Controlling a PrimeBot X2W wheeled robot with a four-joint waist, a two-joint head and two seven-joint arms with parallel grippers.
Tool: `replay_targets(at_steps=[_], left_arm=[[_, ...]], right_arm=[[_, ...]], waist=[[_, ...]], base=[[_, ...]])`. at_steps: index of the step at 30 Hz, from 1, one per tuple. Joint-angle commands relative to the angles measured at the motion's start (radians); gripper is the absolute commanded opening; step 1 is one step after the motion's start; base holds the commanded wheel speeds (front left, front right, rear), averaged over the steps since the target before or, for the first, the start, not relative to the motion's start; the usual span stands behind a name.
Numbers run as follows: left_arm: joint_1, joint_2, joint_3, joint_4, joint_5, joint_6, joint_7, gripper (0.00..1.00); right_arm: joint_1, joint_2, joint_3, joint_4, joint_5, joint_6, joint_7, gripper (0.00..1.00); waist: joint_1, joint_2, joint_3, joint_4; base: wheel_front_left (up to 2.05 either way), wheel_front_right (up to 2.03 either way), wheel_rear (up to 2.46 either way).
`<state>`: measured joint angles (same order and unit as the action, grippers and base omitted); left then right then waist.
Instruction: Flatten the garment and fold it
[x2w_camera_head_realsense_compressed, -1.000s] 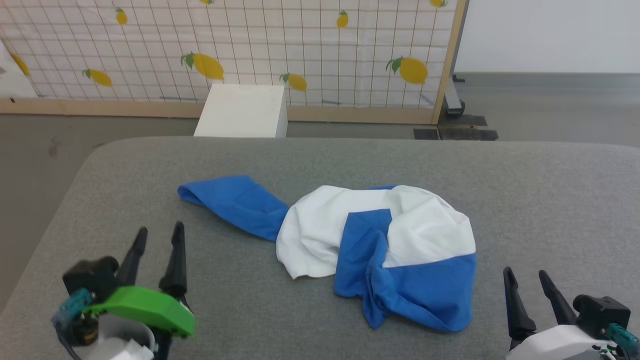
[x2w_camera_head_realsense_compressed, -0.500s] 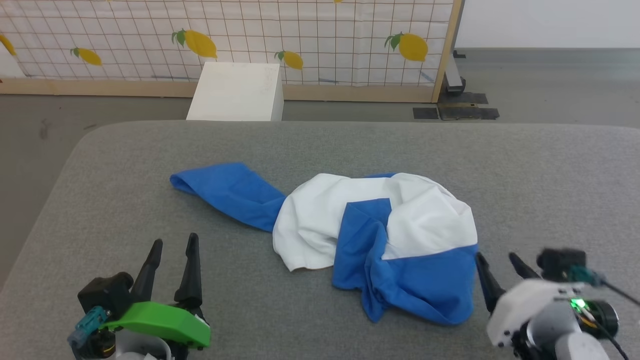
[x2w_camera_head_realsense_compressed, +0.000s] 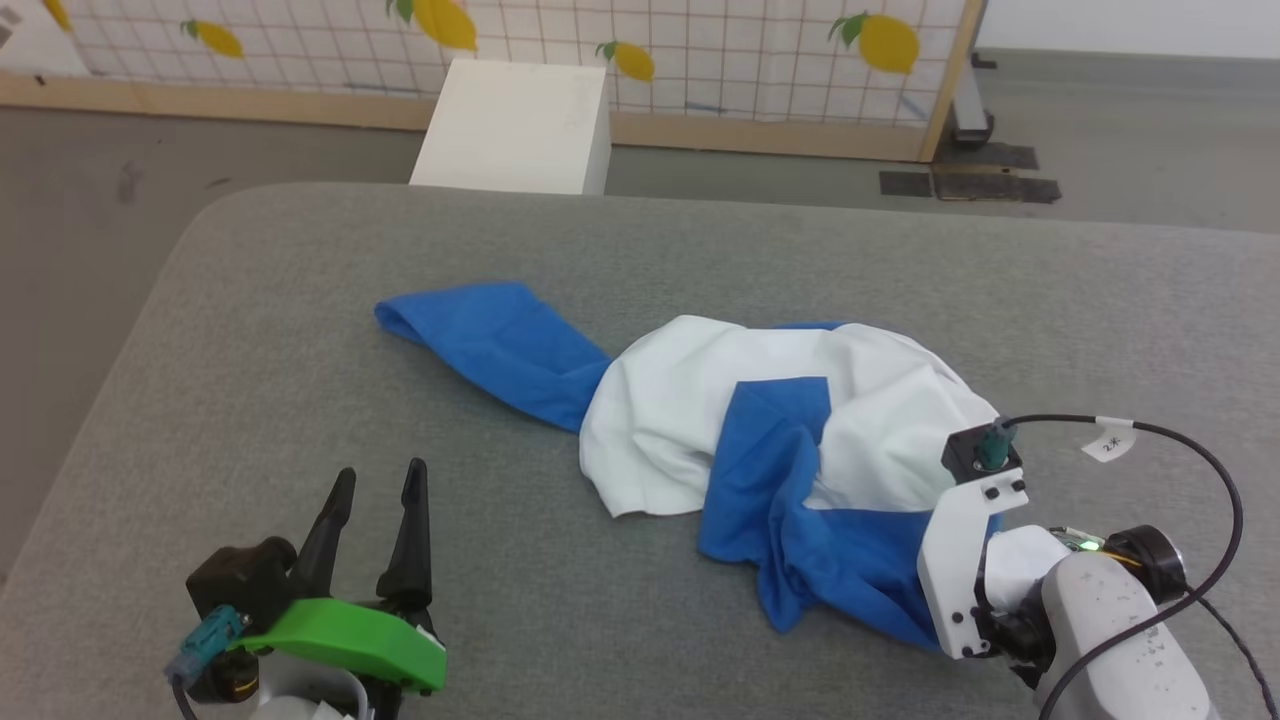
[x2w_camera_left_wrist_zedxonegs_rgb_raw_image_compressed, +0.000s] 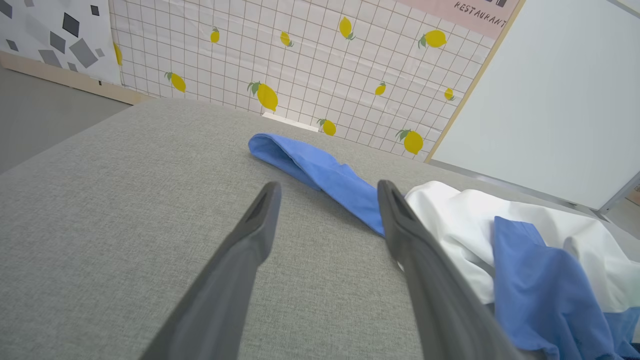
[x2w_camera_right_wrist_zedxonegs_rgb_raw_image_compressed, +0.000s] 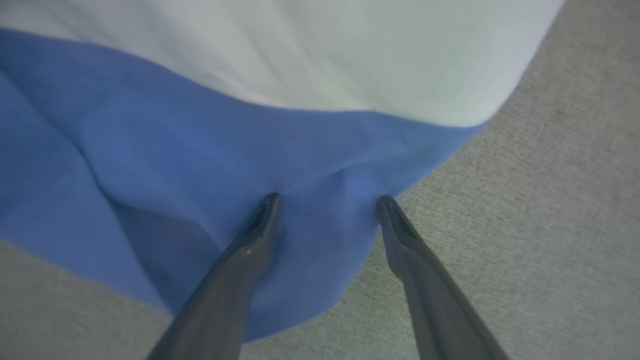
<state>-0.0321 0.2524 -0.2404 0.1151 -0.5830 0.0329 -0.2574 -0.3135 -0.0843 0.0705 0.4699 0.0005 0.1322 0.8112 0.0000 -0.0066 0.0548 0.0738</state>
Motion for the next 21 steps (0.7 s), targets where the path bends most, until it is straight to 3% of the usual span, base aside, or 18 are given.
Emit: replay_targets(at_steps=[1,7,8,9,15,21], left_arm=[[-0.026,-0.006,0.001,0.003,0.011,-0.007,-0.004,1.0],[-0.034,-0.021,0.014,0.023,0.016,-0.019,-0.004,1.0],[-0.034,-0.023,0.015,0.025,0.017,-0.021,-0.004,1.0],[-0.035,-0.024,0.016,0.029,0.018,-0.023,-0.004,1.0],[-0.043,-0.029,0.02,0.044,0.02,-0.035,-0.004,1.0],[-0.051,-0.027,0.022,0.049,0.022,-0.044,-0.004,1.0]], right_arm=[[-0.004,-0.01,0.012,0.016,0.004,-0.002,0.023,1.0],[0.038,-0.029,0.071,0.044,0.075,-0.002,0.075,1.0],[0.042,-0.028,0.068,0.037,0.1,-0.002,0.066,0.42],[0.044,-0.028,0.06,0.021,0.123,-0.002,0.039,0.0],[0.034,-0.093,0.035,-0.09,0.203,-0.002,-0.083,0.0],[-0.023,-0.281,-0.084,-0.168,0.167,-0.002,-0.065,0.0]], waist=[[0.0,0.0066,0.027,0.028],[0.0,0.0066,0.04,0.044],[0.0,0.0066,0.039,0.044],[0.0,0.0066,0.039,0.045],[0.0,0.0066,0.035,0.044],[0.0,0.0066,0.041,0.041]], base=[[0.0,0.0,0.0],[0.0,0.0,0.0],[0.0,0.0,0.0],[0.0,0.0,0.0],[0.0,0.0,0.0],[0.0,0.0,0.0]])
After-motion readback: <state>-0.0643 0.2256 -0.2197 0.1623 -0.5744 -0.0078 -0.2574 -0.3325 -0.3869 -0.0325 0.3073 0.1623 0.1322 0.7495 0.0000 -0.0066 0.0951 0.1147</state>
